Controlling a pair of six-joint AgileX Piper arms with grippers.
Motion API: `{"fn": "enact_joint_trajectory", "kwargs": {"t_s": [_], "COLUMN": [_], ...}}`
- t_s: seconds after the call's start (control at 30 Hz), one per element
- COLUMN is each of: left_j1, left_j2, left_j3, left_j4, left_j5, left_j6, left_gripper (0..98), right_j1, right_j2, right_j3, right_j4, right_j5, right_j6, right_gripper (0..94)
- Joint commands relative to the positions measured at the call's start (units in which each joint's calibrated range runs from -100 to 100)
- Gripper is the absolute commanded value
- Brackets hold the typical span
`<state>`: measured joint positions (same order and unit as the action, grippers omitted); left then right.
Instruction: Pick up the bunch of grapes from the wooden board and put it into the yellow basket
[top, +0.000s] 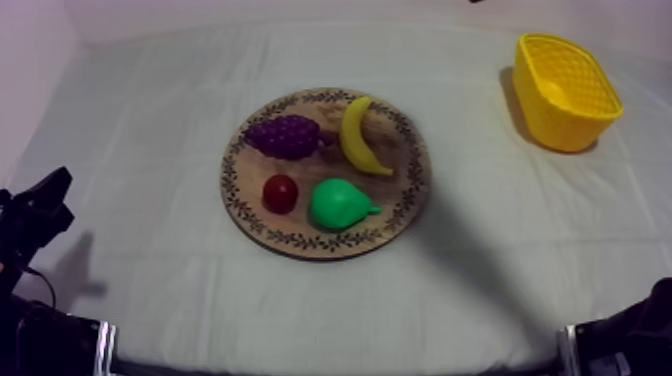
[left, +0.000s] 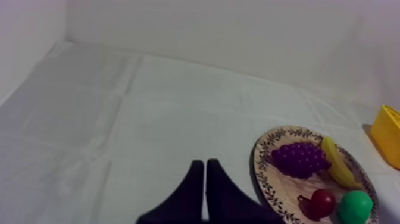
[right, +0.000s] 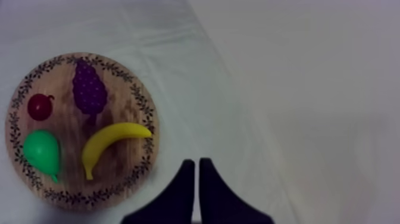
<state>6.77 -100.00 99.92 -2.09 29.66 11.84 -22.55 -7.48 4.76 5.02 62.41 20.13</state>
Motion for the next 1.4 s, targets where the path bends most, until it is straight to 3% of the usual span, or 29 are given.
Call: {"fn": "enact_joint_trajectory", "kwargs": {"t_s": [0.0, 0.73, 1.23, 1.37], "left_j1": [0.0, 0.0, 0.0, 0.0], "left_j2": [0.0, 0.0, 0.0, 0.0], "left_j3": [-0.03, -0.03, -0.03, -0.03], "left_j4": [0.02, 0.02, 0.02, 0.02], "left_j5": [0.0, 0.0, 0.0, 0.0], "left_j6": [0.0, 0.0, 0.0, 0.0], "left_gripper": [0.1, 0.1, 0.1, 0.1], "right_j1": [-0.6, -7.92, -8.44, -8.46], "right_j2": [4.04, 30.78, 45.6, 48.31], "right_j3": [-4.51, -31.32, -46.85, -49.39], "right_j4": [-0.39, -2.95, -4.12, -3.95], "right_j5": [1.75, 21.34, 33.02, 33.91], "right_j6": [0.57, 5.42, 4.89, 4.15], "right_gripper": [0.3, 0.3, 0.6, 5.9]}}
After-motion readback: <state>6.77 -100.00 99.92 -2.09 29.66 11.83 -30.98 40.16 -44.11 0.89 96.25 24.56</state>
